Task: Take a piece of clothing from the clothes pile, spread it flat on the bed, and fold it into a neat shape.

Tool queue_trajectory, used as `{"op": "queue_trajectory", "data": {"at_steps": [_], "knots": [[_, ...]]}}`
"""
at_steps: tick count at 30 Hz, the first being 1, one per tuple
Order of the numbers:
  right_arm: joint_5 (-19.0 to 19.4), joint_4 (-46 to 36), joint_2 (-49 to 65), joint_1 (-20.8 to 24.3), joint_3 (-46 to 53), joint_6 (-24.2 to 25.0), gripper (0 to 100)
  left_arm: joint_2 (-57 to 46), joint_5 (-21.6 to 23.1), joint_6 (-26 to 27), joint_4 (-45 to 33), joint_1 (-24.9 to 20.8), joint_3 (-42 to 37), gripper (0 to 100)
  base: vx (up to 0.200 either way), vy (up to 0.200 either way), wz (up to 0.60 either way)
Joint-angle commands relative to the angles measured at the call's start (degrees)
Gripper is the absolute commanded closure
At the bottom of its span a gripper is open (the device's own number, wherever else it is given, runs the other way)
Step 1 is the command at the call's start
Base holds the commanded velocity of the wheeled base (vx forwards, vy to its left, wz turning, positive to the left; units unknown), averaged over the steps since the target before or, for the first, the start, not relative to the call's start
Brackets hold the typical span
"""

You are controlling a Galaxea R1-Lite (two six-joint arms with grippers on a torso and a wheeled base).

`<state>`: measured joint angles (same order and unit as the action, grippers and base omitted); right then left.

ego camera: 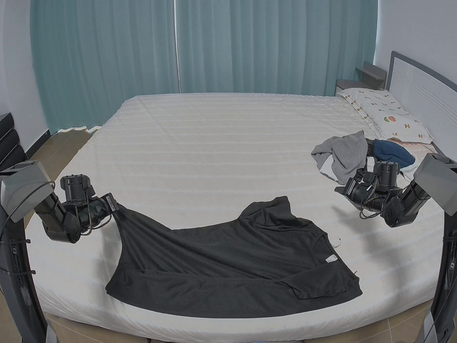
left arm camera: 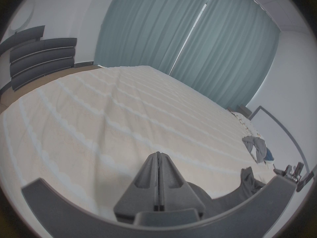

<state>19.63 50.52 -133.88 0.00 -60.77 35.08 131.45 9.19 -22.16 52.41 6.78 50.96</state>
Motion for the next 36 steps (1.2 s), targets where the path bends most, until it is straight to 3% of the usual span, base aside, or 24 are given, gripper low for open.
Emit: {"op": "queue_trajectory", "data": {"at_steps": [1, 9, 10, 21, 26, 36], "knots": [[0.3, -0.2, 0.6, 0.3, 1.2, 0.0, 100, -0.3, 0.2, 0.6, 0.2, -0.1, -1.6, 100, 0.000, 0.000, 0.00], [1.2, -1.9, -1.2, 3.1, -1.2, -0.5, 100, -0.2, 0.1, 0.7, 0.3, -0.4, -1.7, 100, 0.000, 0.000, 0.00], [1.2, -3.0, -1.2, 3.8, -1.7, -0.6, 0, -0.2, 0.1, 0.8, 0.3, -0.4, -1.7, 100, 0.000, 0.000, 0.00], [1.8, -9.5, -4.4, 10.8, -7.3, -4.3, 0, -0.1, -0.4, 0.8, 0.4, -1.6, -2.4, 100, 0.000, 0.000, 0.00], [1.5, -10.4, -6.6, 12.1, -9.2, -9.5, 0, -0.3, -0.6, 0.9, 0.3, -1.8, -2.2, 100, 0.000, 0.000, 0.00], [1.2, -11.2, -7.1, 14.7, -9.9, -11.1, 0, -0.3, -0.6, 1.0, 0.3, -1.8, -2.3, 100, 0.000, 0.000, 0.00]]}}
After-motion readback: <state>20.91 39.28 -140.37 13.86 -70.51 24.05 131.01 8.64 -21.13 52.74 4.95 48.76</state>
